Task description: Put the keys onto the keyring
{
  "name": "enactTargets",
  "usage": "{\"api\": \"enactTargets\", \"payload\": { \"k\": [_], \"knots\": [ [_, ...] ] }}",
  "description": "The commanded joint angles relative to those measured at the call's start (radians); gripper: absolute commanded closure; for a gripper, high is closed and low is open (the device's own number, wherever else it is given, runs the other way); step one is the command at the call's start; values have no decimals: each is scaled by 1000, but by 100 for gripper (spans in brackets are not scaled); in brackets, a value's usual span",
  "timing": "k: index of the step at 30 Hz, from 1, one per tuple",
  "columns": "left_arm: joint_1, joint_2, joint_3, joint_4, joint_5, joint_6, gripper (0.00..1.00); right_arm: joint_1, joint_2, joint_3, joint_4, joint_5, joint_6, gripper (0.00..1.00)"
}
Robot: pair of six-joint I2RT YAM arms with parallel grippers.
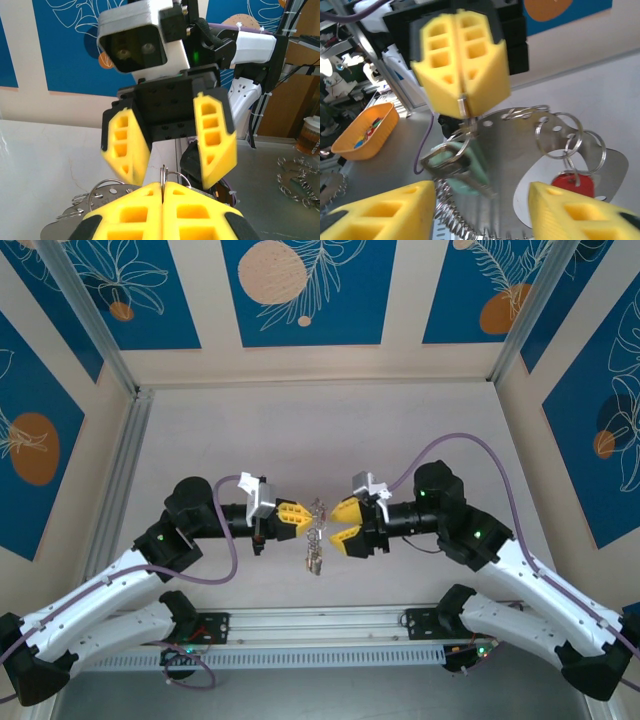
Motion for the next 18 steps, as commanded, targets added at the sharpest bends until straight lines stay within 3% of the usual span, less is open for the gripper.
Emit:
{"api": "enactTargets", "payload": {
  "k": [1, 6, 18],
  "knots": [
    [11, -5, 21, 50, 33, 10, 100, -8, -5, -24, 67, -53, 89, 44],
    [11, -6, 21, 56, 38, 6, 100, -16, 34, -33, 165, -73, 160, 48],
    [11, -13, 11, 44, 36, 12, 100, -22, 77, -35, 231, -105, 197, 77]
  ]
}}
